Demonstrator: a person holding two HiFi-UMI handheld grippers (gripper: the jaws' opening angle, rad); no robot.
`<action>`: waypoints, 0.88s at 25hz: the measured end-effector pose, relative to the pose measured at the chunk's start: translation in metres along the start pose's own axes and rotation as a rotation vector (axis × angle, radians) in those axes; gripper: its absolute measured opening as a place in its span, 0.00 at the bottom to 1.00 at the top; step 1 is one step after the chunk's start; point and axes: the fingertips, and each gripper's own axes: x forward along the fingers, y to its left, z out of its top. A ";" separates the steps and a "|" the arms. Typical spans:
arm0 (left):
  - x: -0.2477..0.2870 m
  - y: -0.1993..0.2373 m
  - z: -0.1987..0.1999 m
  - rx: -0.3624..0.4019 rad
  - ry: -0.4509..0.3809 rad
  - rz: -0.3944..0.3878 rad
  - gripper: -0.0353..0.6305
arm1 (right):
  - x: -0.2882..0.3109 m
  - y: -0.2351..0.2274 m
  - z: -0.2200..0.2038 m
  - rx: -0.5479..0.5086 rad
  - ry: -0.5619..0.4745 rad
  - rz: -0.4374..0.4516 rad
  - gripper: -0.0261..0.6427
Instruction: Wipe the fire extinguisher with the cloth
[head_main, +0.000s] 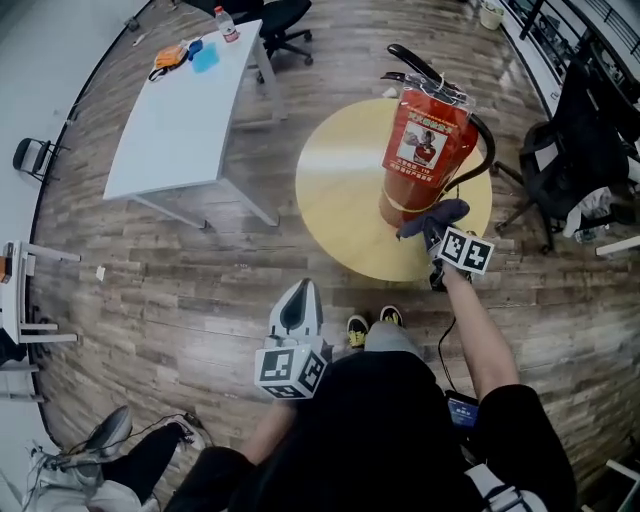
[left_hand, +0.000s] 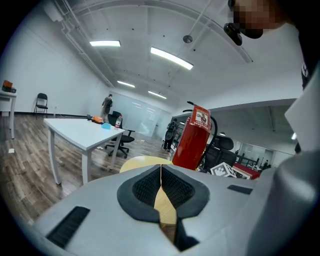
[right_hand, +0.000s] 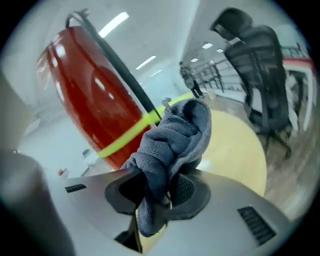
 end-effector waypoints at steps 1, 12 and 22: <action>0.005 -0.007 -0.002 0.003 0.011 -0.015 0.09 | -0.009 0.007 0.018 -0.147 -0.006 0.013 0.19; 0.080 -0.097 0.024 0.036 0.022 -0.157 0.09 | -0.168 0.169 0.188 -0.683 -0.298 0.425 0.19; 0.099 -0.110 0.035 0.052 0.007 -0.117 0.09 | -0.167 0.139 0.288 -1.452 -0.273 0.110 0.19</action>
